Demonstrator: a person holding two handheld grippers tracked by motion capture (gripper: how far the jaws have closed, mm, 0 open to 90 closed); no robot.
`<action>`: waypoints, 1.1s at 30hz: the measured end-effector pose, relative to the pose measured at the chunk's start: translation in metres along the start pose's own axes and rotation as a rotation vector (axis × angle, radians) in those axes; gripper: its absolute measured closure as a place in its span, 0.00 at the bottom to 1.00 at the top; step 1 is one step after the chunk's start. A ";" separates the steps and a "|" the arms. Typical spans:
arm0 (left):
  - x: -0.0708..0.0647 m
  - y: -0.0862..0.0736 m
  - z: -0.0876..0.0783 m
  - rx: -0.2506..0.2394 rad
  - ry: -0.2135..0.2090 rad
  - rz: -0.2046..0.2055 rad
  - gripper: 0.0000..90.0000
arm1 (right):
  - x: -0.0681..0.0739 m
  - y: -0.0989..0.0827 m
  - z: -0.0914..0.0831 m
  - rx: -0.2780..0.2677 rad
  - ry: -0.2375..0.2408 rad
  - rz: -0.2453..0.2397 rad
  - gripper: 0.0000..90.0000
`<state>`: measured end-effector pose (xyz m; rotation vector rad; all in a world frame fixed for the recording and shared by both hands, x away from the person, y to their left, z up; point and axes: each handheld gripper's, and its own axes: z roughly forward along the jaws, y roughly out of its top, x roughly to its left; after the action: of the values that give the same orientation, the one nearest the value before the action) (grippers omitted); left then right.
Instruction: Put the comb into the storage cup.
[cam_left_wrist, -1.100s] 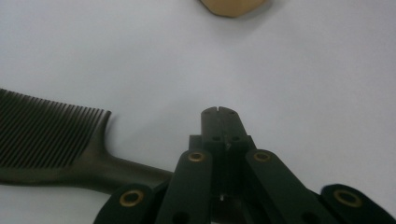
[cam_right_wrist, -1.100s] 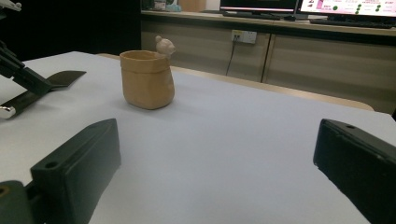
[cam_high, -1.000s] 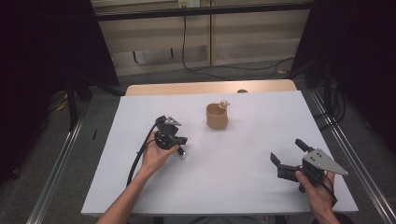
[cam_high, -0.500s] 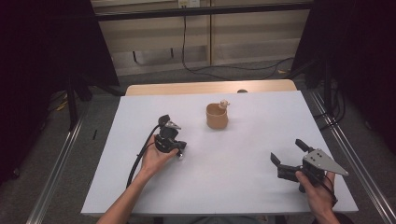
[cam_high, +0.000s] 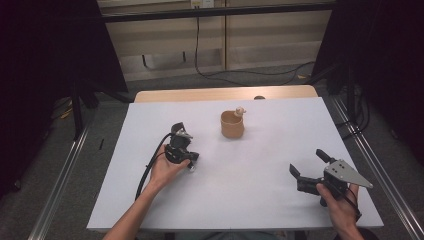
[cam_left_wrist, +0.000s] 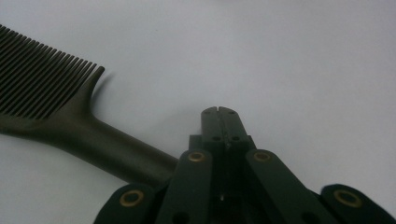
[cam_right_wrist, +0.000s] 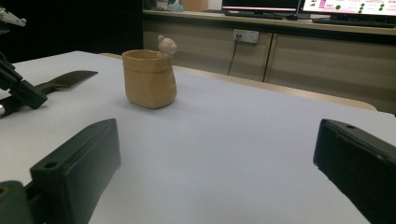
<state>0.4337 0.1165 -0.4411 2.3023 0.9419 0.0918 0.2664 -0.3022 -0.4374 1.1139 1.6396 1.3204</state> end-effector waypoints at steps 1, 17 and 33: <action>0.000 0.000 0.000 0.000 0.000 0.000 1.00 | 0.000 0.000 0.000 0.000 0.000 0.000 0.00; -0.001 -0.005 -0.005 0.012 -0.008 -0.022 1.00 | 0.000 0.000 0.000 -0.004 0.007 0.000 0.00; -0.001 -0.015 -0.011 0.011 -0.008 -0.018 1.00 | 0.000 0.000 0.001 0.000 0.003 0.001 0.00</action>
<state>0.4210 0.1298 -0.4406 2.3019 0.9608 0.0699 0.2671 -0.3023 -0.4378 1.1131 1.6412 1.3238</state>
